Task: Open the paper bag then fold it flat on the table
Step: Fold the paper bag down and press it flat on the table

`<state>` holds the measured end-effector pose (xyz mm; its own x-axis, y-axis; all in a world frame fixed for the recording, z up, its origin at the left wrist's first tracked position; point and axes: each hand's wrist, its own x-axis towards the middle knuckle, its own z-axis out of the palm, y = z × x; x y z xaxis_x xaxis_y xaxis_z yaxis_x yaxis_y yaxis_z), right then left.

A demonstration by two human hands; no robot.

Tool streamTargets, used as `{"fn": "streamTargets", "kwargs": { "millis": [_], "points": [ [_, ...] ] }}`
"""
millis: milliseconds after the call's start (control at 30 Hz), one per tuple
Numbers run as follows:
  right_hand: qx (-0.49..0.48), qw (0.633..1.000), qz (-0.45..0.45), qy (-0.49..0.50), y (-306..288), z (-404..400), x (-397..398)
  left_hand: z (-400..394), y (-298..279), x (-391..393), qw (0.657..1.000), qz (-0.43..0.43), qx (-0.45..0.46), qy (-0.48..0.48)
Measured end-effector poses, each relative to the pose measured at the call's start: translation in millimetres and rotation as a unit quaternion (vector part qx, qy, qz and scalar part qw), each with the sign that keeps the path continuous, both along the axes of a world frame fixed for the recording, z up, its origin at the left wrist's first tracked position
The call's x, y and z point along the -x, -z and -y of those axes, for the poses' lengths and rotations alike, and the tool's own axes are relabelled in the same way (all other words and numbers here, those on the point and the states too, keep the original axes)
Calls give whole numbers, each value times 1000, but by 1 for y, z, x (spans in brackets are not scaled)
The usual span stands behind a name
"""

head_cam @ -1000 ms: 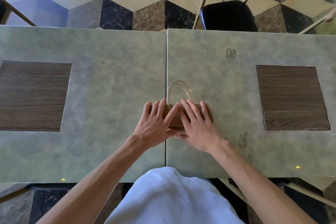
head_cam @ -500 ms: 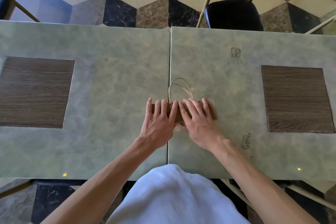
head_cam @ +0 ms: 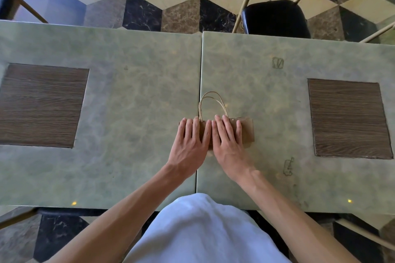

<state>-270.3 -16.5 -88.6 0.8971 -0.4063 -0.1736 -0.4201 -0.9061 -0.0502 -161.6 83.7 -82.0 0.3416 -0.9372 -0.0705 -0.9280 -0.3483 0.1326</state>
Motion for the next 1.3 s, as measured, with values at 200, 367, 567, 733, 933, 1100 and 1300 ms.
{"fn": "streamTargets", "kwargs": {
  "millis": [200, 367, 567, 733, 933, 1100, 1300],
  "points": [
    [-27, 997, -52, -52, -8, 5, 11, 3, 8, 17, 999, -8, 21, -28],
    [-230, 973, 30, 2, -13, 25, 11, 0, -5, 8, 995, -102, -19, -10],
    [-267, 922, 226, 167, -5, 29, 9, 4, -7, -18, 956, -249, 133, -75],
    [-138, 933, 213, 254, 2, 24, 11, -4, -2, -26, 889, -307, 97, -325],
    [-341, 776, 253, 467, 3, 31, 26, -12, -1, -26, 631, -621, 121, -449],
    [-400, 726, 264, 493, 12, 35, 35, -14, 6, -18, 636, -635, 149, -412],
    [-423, 720, 270, 480, 15, 46, 27, -5, 8, -23, 641, -610, 153, -439]
  ]
}}
